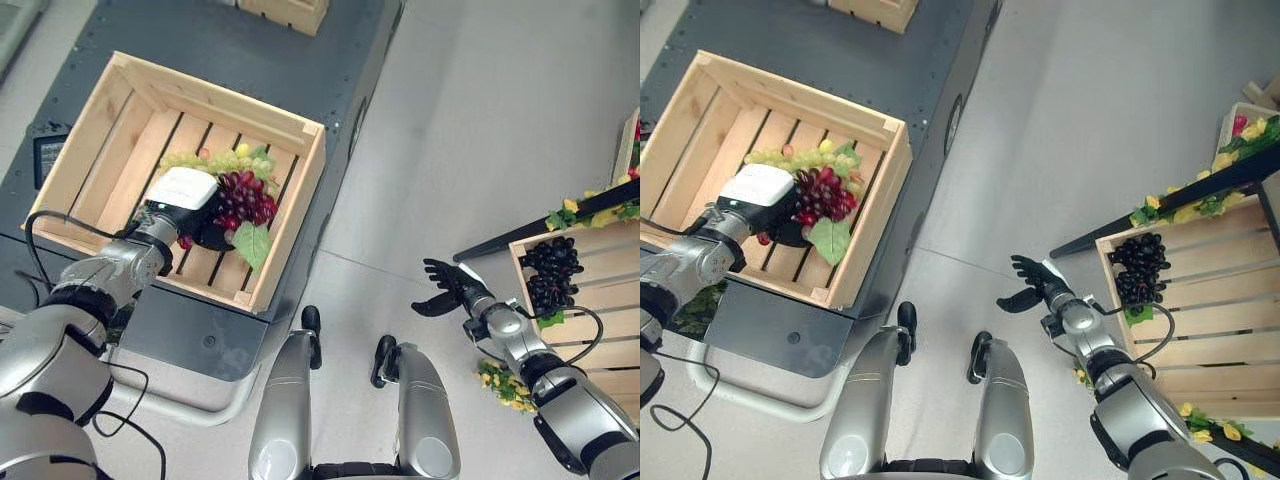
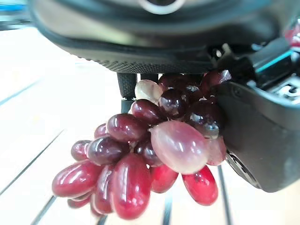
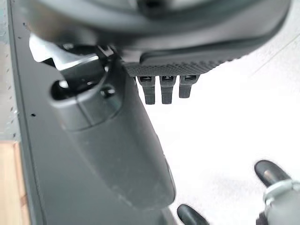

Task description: Pick up the fruits from the basket on one side to the basket on the other side

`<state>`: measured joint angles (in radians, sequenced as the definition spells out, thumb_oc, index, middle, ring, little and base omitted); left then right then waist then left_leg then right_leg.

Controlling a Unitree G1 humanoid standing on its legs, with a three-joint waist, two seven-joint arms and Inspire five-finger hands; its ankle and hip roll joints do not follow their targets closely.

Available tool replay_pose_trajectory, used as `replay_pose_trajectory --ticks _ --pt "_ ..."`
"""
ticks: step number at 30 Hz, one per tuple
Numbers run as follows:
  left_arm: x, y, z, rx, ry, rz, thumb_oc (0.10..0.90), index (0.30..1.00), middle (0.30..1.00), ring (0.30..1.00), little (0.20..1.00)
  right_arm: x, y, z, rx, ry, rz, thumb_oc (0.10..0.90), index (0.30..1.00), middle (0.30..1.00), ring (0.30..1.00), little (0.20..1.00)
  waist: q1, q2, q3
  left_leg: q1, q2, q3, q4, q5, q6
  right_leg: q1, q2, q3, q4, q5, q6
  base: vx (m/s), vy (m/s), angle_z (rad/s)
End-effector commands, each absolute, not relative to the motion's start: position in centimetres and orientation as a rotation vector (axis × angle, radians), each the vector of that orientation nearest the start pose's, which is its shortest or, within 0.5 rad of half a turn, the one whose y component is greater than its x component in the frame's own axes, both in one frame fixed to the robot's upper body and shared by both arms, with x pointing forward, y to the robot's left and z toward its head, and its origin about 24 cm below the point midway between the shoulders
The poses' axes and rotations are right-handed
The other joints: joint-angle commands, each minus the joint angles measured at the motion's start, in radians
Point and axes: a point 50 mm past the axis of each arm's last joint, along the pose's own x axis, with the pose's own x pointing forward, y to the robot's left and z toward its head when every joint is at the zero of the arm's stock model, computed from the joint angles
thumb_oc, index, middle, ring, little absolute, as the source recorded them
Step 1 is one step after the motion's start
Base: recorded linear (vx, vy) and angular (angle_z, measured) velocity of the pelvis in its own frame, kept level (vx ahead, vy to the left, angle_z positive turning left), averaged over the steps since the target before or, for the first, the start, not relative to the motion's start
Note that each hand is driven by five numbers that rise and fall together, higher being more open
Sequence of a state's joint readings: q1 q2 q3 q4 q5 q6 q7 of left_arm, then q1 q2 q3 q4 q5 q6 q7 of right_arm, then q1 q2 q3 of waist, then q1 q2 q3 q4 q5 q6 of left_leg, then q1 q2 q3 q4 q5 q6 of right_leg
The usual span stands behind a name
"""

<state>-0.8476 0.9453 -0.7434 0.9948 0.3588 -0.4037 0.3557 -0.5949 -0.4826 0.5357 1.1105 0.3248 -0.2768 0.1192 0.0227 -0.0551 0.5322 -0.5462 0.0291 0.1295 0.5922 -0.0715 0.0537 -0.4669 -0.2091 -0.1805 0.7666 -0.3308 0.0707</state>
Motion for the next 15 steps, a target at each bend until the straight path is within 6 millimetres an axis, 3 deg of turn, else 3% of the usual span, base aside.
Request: replay_pose_trajectory --ticks 1,8,15 --pt "34.7 32.0 19.6 1.144 -0.396 0.294 0.4 0.3 0.3 0.3 0.3 32.4 -25.6 1.8 -0.427 0.24 0.108 0.8 0.9 0.9 0.9 0.9 0.019 0.094 -0.041 0.187 -0.043 -0.033 -0.051 -0.133 -0.027 0.097 0.015 -0.058 -0.115 0.092 -0.041 0.12 -0.079 -0.03" --pt "33.5 32.1 18.5 0.783 -0.429 0.313 0.4 0.3 0.3 0.3 0.3 30.7 -24.0 -0.4 -0.405 0.266 0.156 0.8 0.9 0.9 0.9 0.9 0.024 0.096 -0.118 0.314 -0.054 -0.06 -0.149 -0.12 -0.03 0.22 0.024 -0.059 -0.215 0.096 -0.04 0.1 -0.061 0.01" --pt "32.5 31.6 17.6 0.37 -0.444 0.242 0.4 0.3 0.3 0.3 0.3 28.7 -22.3 -1.6 -0.309 0.251 0.216 0.8 0.9 0.9 0.9 0.9 0.024 0.098 -0.233 0.48 -0.07 -0.087 -0.335 -0.074 -0.047 0.404 0.058 -0.074 -0.429 0.134 -0.026 0.11 -0.087 0.01"
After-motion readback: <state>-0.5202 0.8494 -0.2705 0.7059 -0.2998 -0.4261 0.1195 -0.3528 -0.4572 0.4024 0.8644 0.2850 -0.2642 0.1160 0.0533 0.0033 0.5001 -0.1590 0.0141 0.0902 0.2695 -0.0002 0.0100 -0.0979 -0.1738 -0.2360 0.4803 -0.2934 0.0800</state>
